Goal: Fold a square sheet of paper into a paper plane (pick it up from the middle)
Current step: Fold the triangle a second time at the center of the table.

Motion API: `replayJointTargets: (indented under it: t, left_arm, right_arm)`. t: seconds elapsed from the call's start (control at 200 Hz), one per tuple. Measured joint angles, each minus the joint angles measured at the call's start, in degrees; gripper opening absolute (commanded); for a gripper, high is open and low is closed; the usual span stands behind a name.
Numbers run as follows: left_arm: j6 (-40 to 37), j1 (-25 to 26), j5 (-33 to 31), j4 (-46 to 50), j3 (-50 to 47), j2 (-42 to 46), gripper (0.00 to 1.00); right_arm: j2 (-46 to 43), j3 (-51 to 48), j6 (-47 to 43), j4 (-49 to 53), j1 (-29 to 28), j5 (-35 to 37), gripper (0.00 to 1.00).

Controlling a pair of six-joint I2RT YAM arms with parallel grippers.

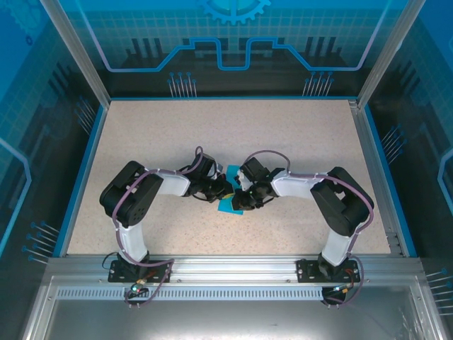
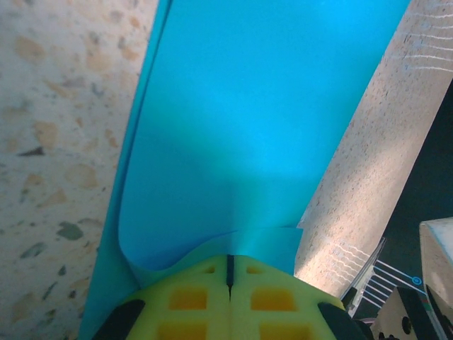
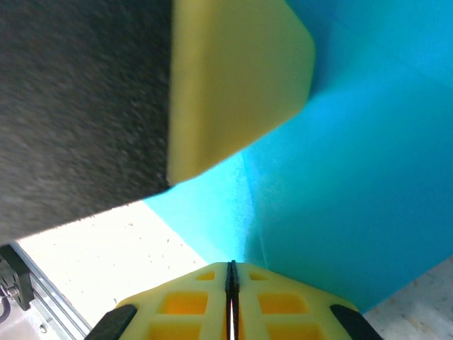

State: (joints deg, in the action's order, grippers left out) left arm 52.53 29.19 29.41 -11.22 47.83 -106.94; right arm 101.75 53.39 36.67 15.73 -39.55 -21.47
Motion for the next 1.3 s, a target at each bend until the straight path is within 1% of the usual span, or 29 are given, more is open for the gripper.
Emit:
replayJointTargets:
  t: [0.39,0.645,1.035,1.3]
  left_arm:
    - [-0.2,0.0,0.0,0.0,0.0,0.0,0.00]
    - [-0.2,0.0,0.0,0.1,0.0,0.0,0.00]
    - [-0.2,0.0,-0.1,0.1,0.0,-0.1,0.00]
    - [-0.2,0.0,0.0,0.2,0.2,-0.3,0.00]
  right_arm:
    - [0.0,-1.3,0.0,-0.8,0.6,-0.2,0.12]
    - [-0.8,-1.7,-0.2,0.6,0.7,0.0,0.14]
    - [-2.8,-7.8,3.2,-7.3,2.6,-3.8,0.14]
    - [-5.4,-11.6,4.3,-8.8,3.2,-4.8,0.15]
